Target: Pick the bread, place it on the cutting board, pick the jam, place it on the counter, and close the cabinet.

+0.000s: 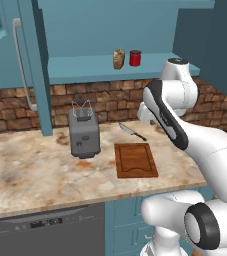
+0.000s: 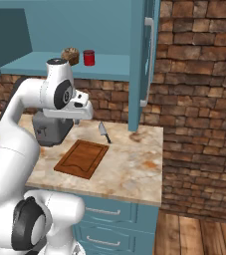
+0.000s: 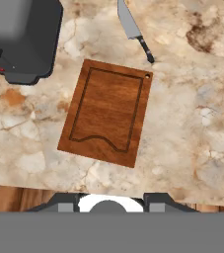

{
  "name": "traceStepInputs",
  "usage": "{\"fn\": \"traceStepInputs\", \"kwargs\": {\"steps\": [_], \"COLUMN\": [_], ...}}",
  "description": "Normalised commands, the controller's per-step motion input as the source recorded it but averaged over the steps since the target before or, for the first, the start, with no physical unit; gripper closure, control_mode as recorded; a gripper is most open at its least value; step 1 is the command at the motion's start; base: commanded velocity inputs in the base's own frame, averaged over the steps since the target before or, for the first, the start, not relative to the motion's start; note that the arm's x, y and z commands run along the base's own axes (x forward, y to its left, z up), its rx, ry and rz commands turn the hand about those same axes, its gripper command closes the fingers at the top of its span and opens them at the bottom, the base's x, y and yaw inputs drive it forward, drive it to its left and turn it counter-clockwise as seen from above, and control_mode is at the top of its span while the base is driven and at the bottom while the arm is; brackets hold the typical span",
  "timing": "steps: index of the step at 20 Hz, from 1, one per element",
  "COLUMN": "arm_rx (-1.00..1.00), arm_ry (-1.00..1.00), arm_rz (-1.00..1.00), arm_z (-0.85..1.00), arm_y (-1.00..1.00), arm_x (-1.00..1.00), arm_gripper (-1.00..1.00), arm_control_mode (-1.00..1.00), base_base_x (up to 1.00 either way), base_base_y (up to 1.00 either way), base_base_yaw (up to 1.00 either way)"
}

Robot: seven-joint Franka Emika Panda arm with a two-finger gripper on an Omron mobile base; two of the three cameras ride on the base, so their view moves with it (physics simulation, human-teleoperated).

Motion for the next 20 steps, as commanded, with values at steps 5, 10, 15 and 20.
{"fn": "traceStepInputs", "kwargs": {"steps": [5,10,15,20], "arm_rx": [0.00,0.00,0.00,0.00], "arm_ry": [-0.06,-0.13,-0.20,-0.20], "arm_rz": [0.00,0.00,0.00,-0.02], "arm_z": [0.00,0.00,0.00,0.01], "arm_y": [0.01,0.01,0.00,0.00], "arm_x": [0.00,-0.02,-0.08,-0.05], "arm_gripper": [-1.00,-1.00,-1.00,-1.00], "arm_control_mode": [-1.00,-1.00,-1.00,-1.00], "base_base_x": [0.00,0.00,0.00,0.00], "base_base_y": [0.00,0.00,0.00,0.00], "base_base_yaw": [0.00,0.00,0.00,0.00]}}
